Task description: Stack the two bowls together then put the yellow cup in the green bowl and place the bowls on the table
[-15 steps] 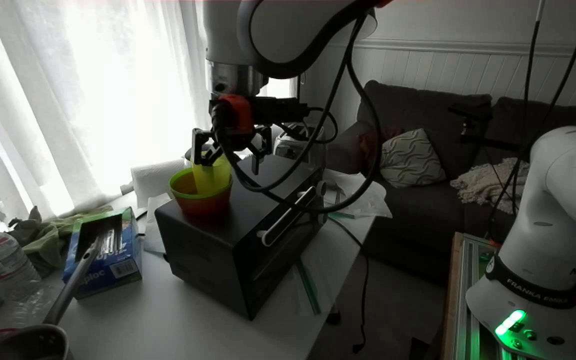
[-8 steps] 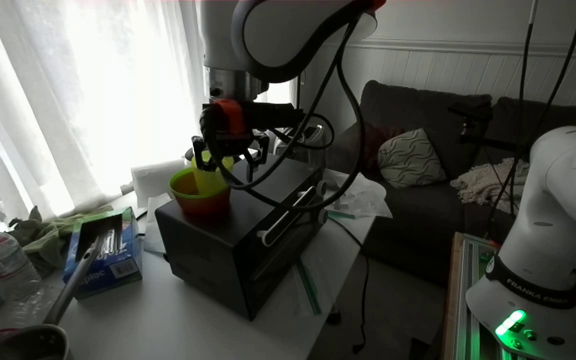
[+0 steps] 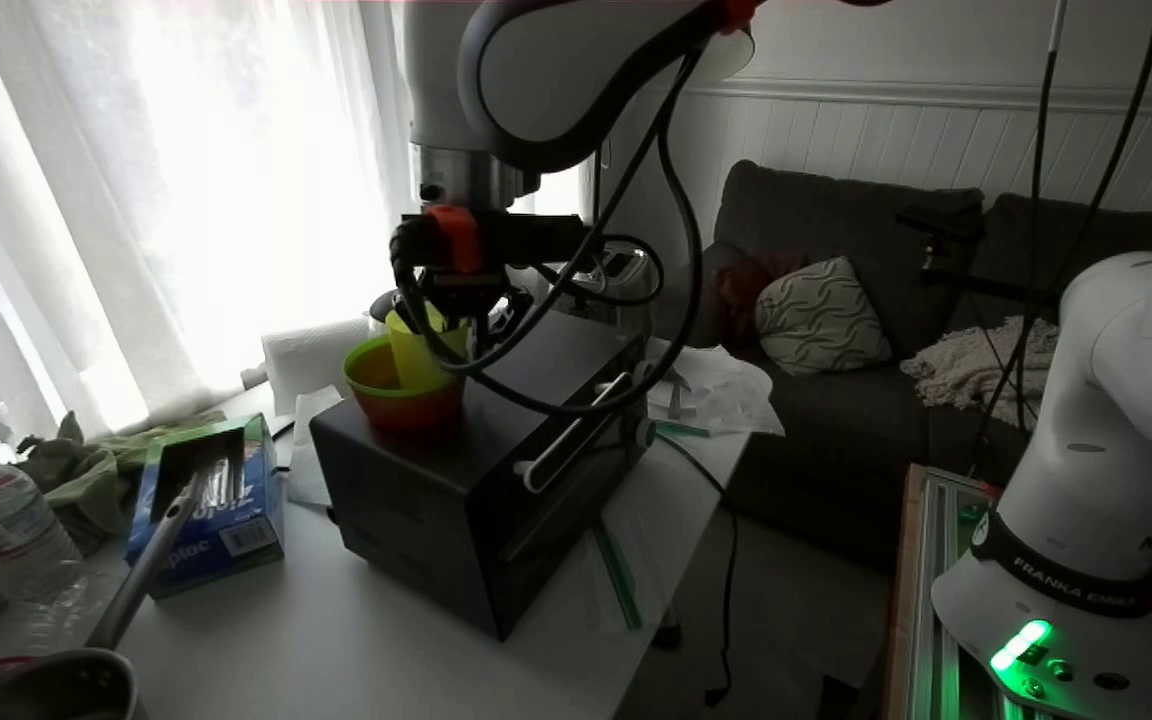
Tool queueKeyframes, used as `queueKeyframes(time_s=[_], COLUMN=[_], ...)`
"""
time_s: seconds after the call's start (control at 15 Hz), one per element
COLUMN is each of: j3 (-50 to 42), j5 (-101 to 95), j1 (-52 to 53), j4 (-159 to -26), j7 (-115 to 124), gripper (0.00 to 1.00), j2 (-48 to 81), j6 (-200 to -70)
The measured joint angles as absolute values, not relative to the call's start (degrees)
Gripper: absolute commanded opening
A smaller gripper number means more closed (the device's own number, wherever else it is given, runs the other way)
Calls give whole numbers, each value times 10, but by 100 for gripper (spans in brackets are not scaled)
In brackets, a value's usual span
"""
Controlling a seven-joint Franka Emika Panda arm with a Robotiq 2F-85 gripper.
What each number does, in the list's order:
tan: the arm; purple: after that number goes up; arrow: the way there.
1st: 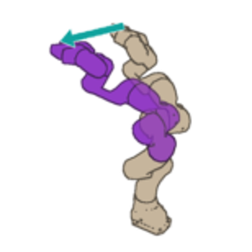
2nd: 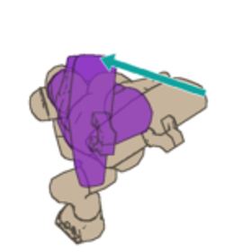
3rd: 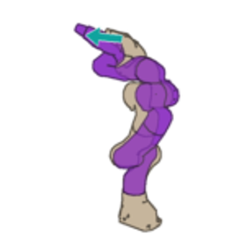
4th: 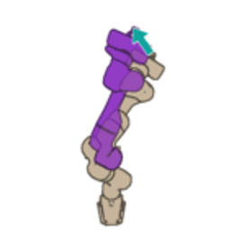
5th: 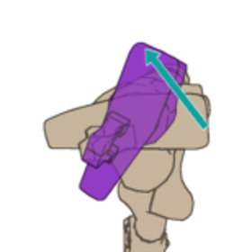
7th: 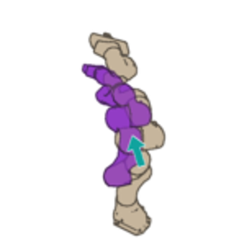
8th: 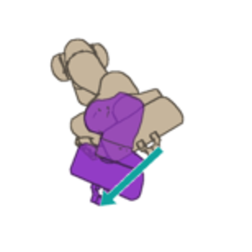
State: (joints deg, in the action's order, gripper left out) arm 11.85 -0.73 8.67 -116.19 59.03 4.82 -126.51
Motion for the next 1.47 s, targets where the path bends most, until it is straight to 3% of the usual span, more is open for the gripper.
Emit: queueKeyframes(time_s=[0.13, 0.87, 0.93, 1.47], j3=[118, 134, 140, 149], j5=[11, 106, 112, 118], j1=[87, 123, 130, 144], j4=[-1156, -1152, -1152, -1152], j7=[589, 486, 471, 427], gripper=[4, 4, 9, 9], j2=[47, 44, 44, 43], j6=[-1269, -1284, -1286, -1286])
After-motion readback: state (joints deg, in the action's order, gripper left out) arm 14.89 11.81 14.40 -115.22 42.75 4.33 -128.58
